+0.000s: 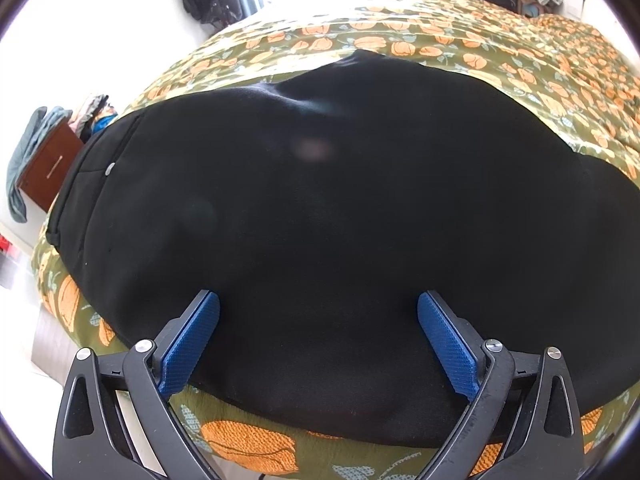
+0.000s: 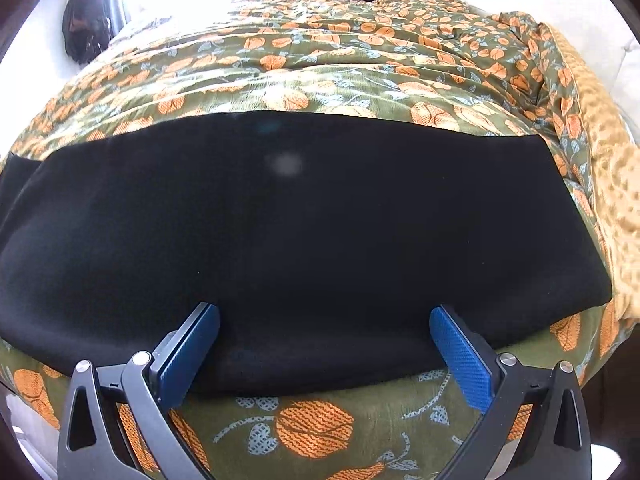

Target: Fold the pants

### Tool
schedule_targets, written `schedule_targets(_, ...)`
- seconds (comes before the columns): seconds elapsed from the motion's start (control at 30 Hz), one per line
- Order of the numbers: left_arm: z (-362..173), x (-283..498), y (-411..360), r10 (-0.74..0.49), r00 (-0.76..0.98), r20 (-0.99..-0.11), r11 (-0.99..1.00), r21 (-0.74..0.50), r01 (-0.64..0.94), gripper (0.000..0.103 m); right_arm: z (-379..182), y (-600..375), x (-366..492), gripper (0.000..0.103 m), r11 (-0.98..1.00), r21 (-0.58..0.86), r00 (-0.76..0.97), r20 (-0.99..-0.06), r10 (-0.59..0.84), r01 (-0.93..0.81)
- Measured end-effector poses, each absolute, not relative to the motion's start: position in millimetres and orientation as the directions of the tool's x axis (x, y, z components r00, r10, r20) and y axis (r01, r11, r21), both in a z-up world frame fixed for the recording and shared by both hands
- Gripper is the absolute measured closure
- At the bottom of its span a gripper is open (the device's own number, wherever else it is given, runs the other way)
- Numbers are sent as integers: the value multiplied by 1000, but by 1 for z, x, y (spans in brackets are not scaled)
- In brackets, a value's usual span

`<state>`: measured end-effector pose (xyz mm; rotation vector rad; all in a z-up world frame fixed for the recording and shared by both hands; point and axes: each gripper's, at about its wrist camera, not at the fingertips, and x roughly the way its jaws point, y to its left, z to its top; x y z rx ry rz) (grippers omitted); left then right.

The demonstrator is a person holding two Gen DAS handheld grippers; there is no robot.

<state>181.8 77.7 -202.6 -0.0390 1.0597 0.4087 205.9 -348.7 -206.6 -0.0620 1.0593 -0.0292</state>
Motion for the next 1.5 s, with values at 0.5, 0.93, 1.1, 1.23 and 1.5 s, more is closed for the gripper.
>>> schedule_targets(0.5, -204, 187, 77, 314, 413, -855, 922, 171, -348, 2, -207, -342, 209, 0, 994, -107, 459, -884, -86, -20)
schedule_targets(0.93, -204, 187, 77, 313, 411, -856, 922, 169, -349, 2, -207, -341, 208, 0, 993, -114, 458, -884, -92, -20)
schedule_targets(1.1, -204, 187, 77, 313, 412, -856, 922, 169, -349, 2, -206, -341, 208, 0, 993, -114, 458, -884, -92, -20)
schedule_targets(1.23, -204, 187, 77, 313, 412, -856, 922, 169, -349, 2, -206, -341, 208, 0, 993, -114, 458, -884, -93, -20)
schedule_targets(1.5, -204, 188, 77, 312, 413, -855, 922, 168, -349, 2, -206, -341, 208, 0, 993, -113, 460, -883, -91, -19)
